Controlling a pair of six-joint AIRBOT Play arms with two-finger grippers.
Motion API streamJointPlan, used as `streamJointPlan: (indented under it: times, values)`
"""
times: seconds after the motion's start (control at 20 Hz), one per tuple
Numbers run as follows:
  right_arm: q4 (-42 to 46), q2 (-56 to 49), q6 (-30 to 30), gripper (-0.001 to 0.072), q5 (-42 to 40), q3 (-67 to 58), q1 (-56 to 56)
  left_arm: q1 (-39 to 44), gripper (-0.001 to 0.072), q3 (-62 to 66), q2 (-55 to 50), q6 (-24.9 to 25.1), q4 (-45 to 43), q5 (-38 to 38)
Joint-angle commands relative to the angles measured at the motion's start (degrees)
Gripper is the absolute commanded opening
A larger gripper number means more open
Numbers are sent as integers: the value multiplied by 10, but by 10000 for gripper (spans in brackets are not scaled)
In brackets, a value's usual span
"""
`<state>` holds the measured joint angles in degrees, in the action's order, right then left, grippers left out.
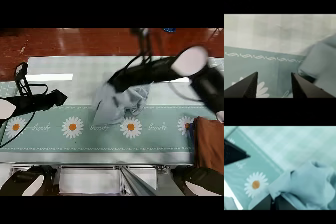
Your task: Fold the shirts.
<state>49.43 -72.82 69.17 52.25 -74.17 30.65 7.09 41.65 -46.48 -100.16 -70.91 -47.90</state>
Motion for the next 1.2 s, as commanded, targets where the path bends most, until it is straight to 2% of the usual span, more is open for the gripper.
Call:
streamJointPlan:
  times: [0.0,0.05,0.1,0.2,0.3,0.4,0.5,0.6,0.75,0.85,0.95,1.05,1.15]
  values:
    - [-42,-49,34,45,-93,88,56,-1,508,0,-5,0,0,10]
    - [-52,-61,43,184,-96,88,55,0,508,0,-8,0,0,10]
    - [-54,-65,41,399,-99,87,47,0,508,0,-10,0,0,10]
    - [-42,-56,38,412,-70,64,-11,0,508,0,-13,1,0,9]
    - [-39,-21,38,410,-47,47,-123,0,508,0,-13,10,0,-8]
    - [-16,15,50,408,-31,47,-259,0,508,0,-14,10,5,-76]
    - [47,31,61,408,29,48,-387,1,508,-8,-16,10,52,-170]
    - [82,31,68,408,92,69,-490,11,508,-45,-16,11,78,-195]
    - [60,31,59,408,103,152,-574,0,508,-116,-29,-7,92,-144]
    - [57,31,44,408,98,205,-579,-29,508,-162,-50,-28,181,-76]
    - [19,31,17,408,89,245,-575,-35,508,-196,-76,30,304,-11]
    - [-17,31,2,408,75,266,-573,-21,508,-198,-109,90,376,27]
    - [-34,31,-5,408,73,269,-573,-2,508,-195,-149,102,403,59]
